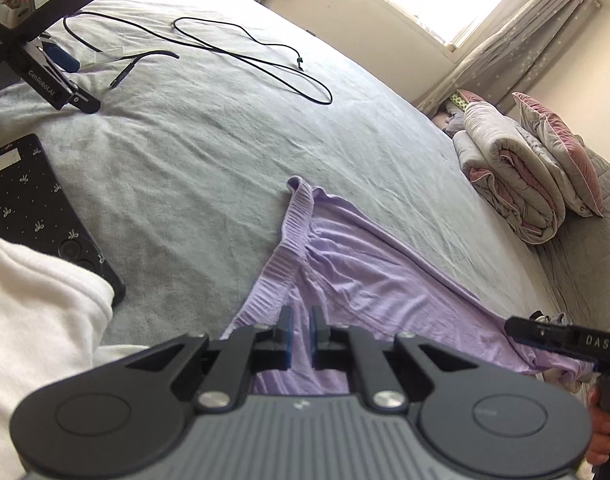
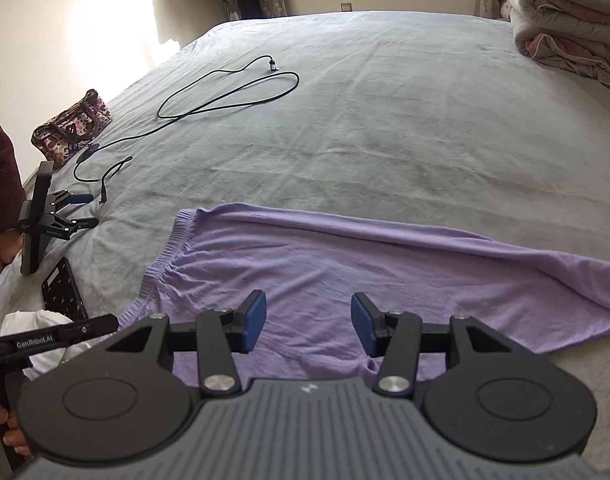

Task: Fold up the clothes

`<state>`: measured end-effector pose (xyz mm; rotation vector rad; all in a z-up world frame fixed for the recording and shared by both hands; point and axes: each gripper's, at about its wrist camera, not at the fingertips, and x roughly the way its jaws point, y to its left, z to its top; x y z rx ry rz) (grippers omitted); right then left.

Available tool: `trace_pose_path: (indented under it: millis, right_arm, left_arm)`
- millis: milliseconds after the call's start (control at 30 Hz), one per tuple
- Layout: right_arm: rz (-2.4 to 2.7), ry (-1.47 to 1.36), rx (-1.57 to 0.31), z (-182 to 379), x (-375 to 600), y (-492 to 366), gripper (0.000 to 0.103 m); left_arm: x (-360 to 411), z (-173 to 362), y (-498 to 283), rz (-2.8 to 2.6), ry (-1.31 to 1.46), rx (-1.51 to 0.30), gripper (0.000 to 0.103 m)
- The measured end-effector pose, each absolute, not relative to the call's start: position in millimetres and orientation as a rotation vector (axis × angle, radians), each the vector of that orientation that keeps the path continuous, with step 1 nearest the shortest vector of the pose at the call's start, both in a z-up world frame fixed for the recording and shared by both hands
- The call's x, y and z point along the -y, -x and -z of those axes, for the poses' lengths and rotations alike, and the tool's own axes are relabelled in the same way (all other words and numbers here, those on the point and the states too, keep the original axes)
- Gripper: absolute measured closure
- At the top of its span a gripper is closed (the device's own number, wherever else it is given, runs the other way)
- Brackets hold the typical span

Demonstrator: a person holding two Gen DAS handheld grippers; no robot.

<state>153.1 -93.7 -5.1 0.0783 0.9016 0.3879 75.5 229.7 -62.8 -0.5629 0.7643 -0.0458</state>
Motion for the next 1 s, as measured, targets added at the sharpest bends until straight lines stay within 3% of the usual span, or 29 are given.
trace_pose_path:
  millis: [233,333,400,467,633,733,1000]
  right_arm:
    - [-0.322,-0.166,-0.943,50,147,-126,0.052]
    - [-0.310,-0.170,-0.944,61,155,-121,0.061]
    - [-0.309,-0.136,-0.933,65,157,-118,0.075]
    - [-0.309,-0.108,-0.923,67,158,-116,0.080]
    - [-0.305,-0.075,-0.904,62,167,-116,0.080]
    - [-0.309,-0.079,-0.892,58,174,-117,0.069]
    - [-0.326,-0.043,-0.873,47,170,-130,0.060]
  left_arm:
    - [-226,67,-72,-0.030,0.528,-0.805,0.097]
    - [-223,68,-73,-0.059,0.495,-0.811,0.097]
    - [-219,70,-75,-0.090,0.445,-0.820,0.097]
    - [-215,71,-77,-0.123,0.390,-0.828,0.097]
    - [-213,67,-78,-0.194,0.281,-0.820,0.097]
    - [-216,59,-75,-0.163,0.317,-0.787,0.097]
    - [-194,52,-81,0.018,0.415,-0.725,0.097]
